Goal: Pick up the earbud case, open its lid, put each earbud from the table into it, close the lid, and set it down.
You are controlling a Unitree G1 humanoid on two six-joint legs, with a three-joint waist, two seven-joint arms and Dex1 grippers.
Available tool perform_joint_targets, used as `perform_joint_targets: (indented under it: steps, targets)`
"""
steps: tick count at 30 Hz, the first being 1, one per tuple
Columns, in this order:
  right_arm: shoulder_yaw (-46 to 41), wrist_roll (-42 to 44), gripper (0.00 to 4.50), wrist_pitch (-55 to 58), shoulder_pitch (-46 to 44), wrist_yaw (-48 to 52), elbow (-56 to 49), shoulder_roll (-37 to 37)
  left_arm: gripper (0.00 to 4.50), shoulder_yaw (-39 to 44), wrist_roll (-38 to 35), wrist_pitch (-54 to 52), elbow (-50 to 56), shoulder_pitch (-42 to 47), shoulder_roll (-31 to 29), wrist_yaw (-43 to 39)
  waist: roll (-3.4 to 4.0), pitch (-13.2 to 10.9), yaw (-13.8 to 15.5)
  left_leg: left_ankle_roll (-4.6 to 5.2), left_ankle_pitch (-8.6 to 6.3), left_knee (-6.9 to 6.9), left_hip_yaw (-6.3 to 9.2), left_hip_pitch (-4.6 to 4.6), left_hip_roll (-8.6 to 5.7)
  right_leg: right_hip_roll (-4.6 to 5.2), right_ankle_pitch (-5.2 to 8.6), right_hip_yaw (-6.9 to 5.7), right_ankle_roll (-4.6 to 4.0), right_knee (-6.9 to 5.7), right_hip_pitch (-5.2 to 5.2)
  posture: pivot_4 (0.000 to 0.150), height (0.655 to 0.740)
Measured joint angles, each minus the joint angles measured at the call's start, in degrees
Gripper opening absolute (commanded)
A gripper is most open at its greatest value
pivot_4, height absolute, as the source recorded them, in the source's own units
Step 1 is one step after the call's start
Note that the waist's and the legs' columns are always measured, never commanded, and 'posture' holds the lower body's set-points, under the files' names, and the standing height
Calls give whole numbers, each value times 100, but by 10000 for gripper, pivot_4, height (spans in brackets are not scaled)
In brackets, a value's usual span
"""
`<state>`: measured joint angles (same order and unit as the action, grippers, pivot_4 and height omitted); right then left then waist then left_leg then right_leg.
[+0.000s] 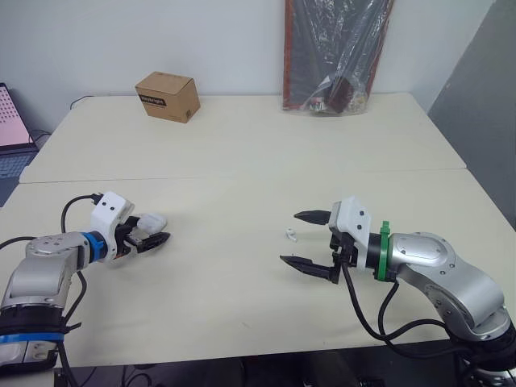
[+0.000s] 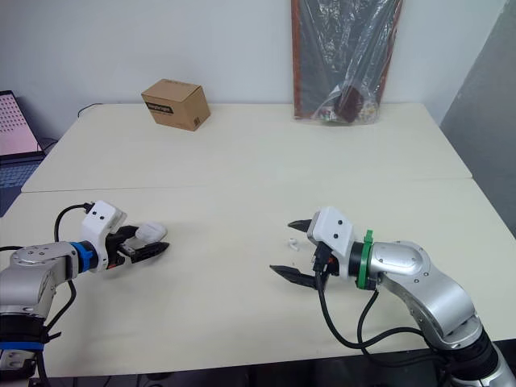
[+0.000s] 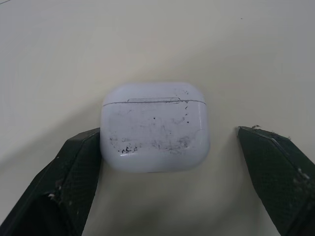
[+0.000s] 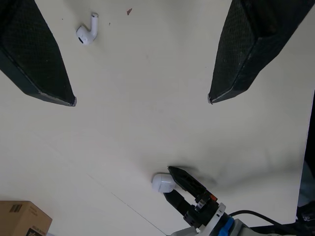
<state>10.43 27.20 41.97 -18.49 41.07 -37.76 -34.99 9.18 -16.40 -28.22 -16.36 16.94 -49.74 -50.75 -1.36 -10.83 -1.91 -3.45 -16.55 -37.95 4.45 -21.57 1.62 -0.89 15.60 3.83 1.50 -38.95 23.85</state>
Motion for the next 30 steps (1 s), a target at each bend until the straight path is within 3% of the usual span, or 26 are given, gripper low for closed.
perform_joint_targets:
  steps: [20, 27, 30]
  targets:
    - [-1, 107, 45000, 103, -31, -57, 0, 6, 44733, -30, 234, 121, -260, 328, 352, 18, 1, 1, 27, 1, 1, -8, 8, 12, -3, 1, -2, -7, 3, -4, -18, 1500, 7400]
    - [-1, 117, 45000, 142, -31, -118, -25, 7, 28471, -25, 228, 114, -257, 328, 347, -129, 1, 1, 26, 1, 1, -7, 7, 12, -4, 2, -2, -7, 3, -3, -18, 1500, 7400]
    - [-2, 130, 45000, 188, -31, -119, -43, 5, 28314, -25, 228, 111, -255, 328, 348, -170, 2, 1, 25, 1, 1, -7, 8, 12, -3, 2, -2, -7, 3, -3, -18, 1500, 7400]
